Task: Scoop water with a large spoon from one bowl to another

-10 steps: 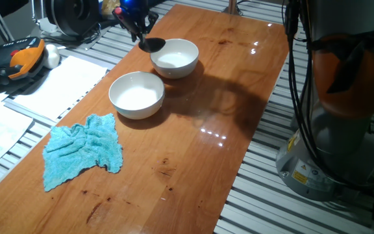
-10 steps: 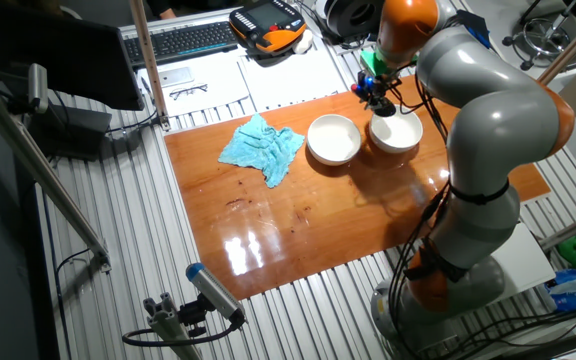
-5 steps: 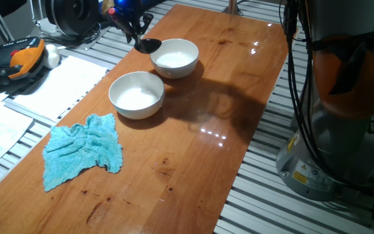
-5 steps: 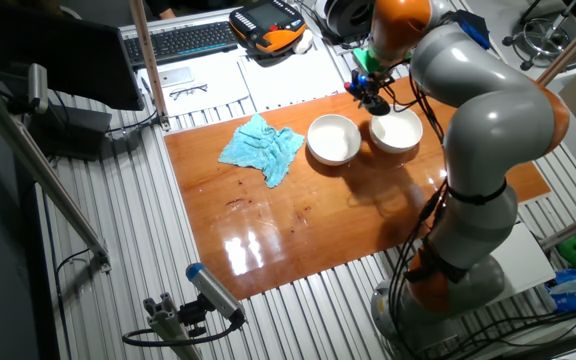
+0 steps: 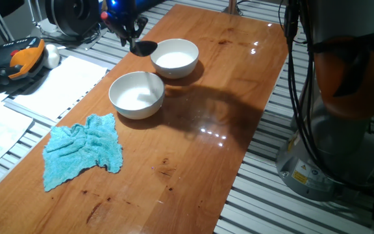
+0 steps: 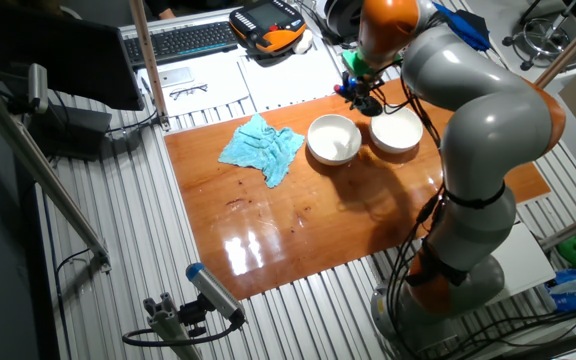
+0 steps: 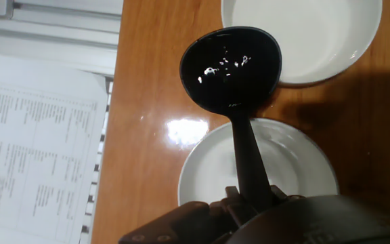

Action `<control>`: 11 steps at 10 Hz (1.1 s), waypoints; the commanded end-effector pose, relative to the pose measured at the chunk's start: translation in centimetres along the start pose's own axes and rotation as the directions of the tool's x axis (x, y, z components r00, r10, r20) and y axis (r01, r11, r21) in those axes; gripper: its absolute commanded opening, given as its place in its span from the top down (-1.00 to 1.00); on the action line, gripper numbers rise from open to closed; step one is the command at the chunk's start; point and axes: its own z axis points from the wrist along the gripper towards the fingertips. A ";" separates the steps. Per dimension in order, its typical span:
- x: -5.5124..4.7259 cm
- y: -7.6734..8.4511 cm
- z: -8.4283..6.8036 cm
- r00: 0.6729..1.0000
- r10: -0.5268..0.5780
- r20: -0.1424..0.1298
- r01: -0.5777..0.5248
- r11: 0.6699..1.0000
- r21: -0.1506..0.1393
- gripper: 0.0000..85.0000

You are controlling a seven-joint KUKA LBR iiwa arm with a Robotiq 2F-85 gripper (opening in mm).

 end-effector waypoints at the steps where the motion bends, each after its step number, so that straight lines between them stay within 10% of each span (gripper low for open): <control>1: 0.6 0.1 0.1 1.000 -0.005 0.005 0.005 1.000 -0.001 1.00; 11: 5.1 -0.4 1.1 1.000 0.021 0.007 -0.021 1.000 -0.004 1.00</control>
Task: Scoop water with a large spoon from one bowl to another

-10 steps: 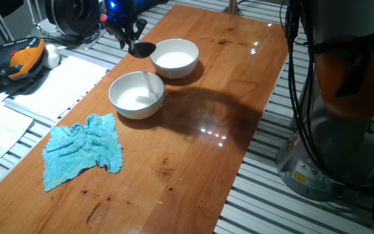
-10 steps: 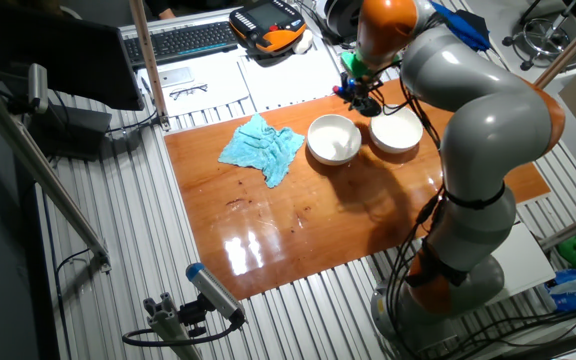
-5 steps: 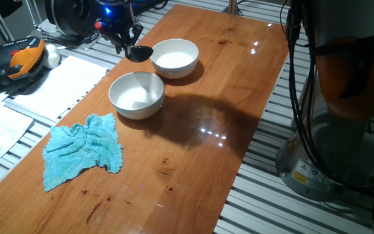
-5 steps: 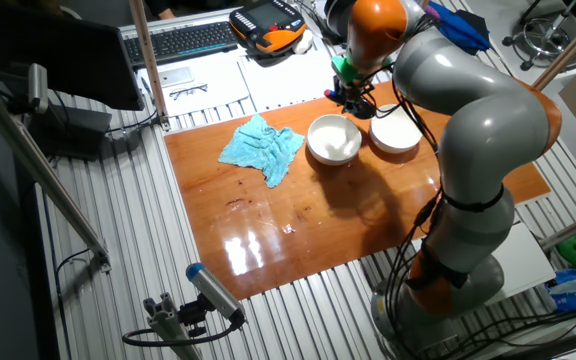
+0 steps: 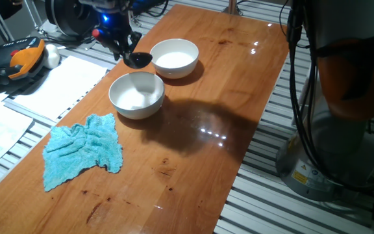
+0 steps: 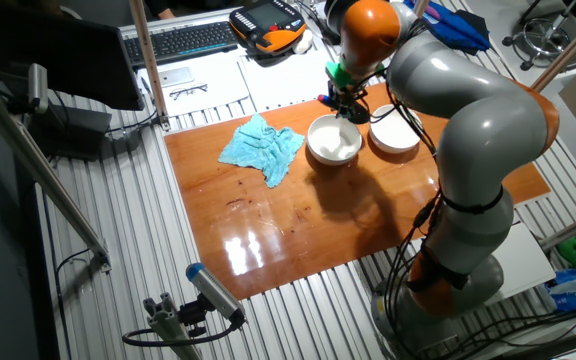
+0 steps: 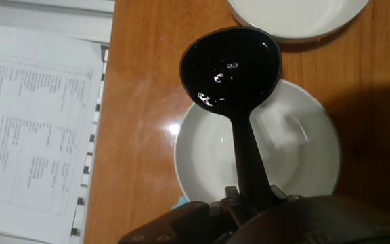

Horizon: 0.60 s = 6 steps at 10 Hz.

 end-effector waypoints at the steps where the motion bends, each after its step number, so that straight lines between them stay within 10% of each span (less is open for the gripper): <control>1: 0.4 -0.1 0.1 1.000 0.004 0.002 -0.004 1.000 -0.001 1.00; 6: 1.7 -0.4 0.4 0.999 0.031 -0.015 -0.031 0.999 0.011 1.00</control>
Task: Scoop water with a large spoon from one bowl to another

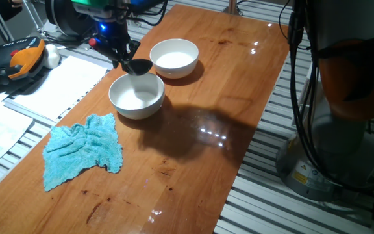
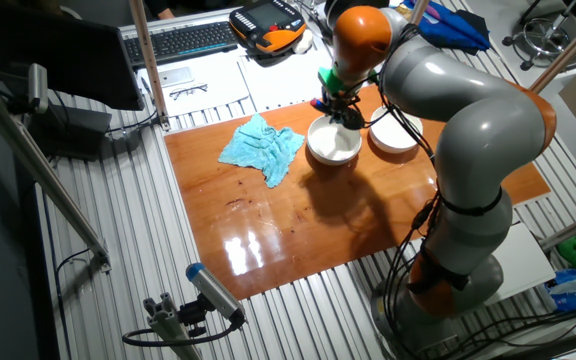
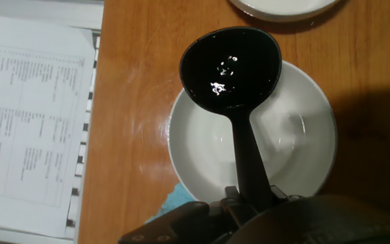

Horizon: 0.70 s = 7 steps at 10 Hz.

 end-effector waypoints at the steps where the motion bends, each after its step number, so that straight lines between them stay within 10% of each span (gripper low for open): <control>1: 0.2 -0.1 0.1 1.000 0.008 -0.006 -0.008 1.000 0.002 1.00; 7: 1.9 -0.9 1.7 0.999 0.036 -0.028 -0.035 0.999 0.009 1.00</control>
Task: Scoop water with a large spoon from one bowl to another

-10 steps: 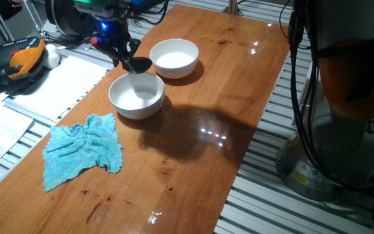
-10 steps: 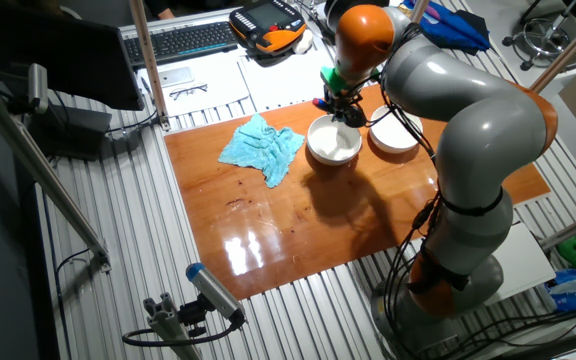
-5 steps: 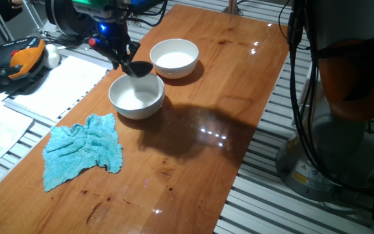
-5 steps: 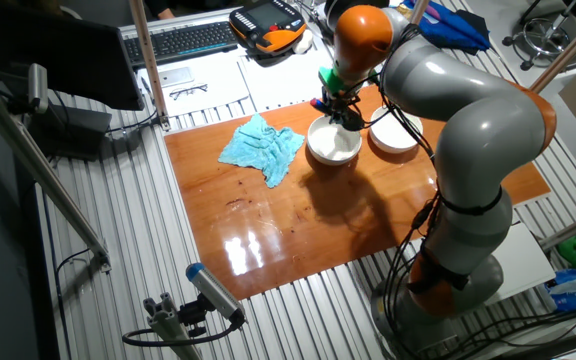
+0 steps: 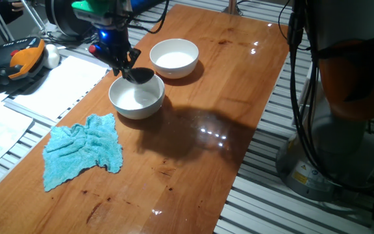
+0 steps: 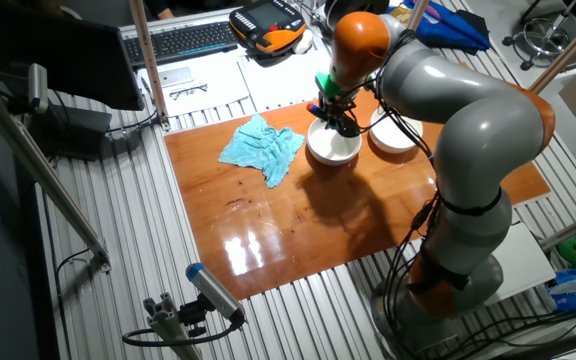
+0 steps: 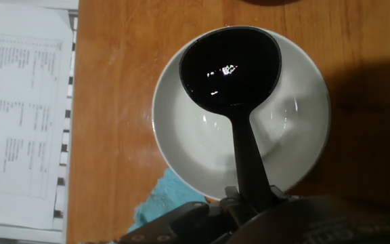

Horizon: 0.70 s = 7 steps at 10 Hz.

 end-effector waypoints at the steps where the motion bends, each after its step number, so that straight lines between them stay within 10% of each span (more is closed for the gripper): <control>1: 0.1 -0.1 0.4 1.000 -0.003 0.002 0.003 1.000 0.012 1.00; 7: -0.2 -0.6 2.7 0.999 -0.033 0.007 0.032 0.997 0.065 1.00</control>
